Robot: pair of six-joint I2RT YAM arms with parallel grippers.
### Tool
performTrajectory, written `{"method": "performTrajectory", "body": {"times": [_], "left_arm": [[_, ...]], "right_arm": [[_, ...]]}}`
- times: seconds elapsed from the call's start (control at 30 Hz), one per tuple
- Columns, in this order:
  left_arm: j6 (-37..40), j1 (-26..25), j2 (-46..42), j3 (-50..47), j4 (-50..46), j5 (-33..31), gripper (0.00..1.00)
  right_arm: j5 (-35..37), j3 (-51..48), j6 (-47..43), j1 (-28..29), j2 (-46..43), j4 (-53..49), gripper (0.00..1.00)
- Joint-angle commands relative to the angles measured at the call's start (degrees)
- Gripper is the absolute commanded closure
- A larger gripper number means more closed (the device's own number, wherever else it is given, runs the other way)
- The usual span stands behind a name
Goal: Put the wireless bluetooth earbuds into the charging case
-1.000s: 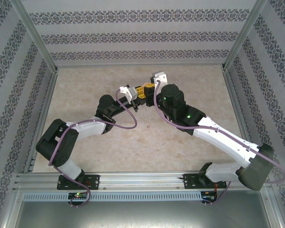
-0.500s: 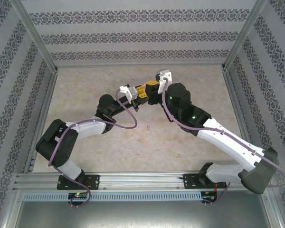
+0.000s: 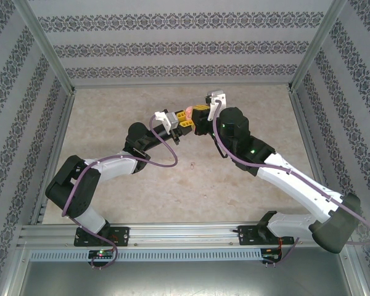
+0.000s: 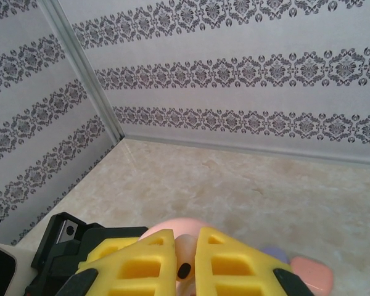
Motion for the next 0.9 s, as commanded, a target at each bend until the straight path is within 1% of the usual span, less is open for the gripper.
{"method": "performTrajectory", "body": {"times": [0.0, 0.47, 0.87], "left_arm": [[0.3, -0.7, -1.6, 1.6, 2.5, 0.5, 1.00], [0.3, -0.6, -1.5, 1.7, 2.8, 0.3, 1.00], [0.7, -0.7, -2.1, 1.7, 2.4, 0.2, 1.00]], "right_arm": [[-1.3, -0.7, 1.0, -0.3, 0.4, 1.3, 0.88], [-1.4, -1.7, 1.4, -0.3, 0.7, 0.6, 0.88], [2.0, -3.1, -2.9, -0.3, -0.1, -1.9, 0.90]]}}
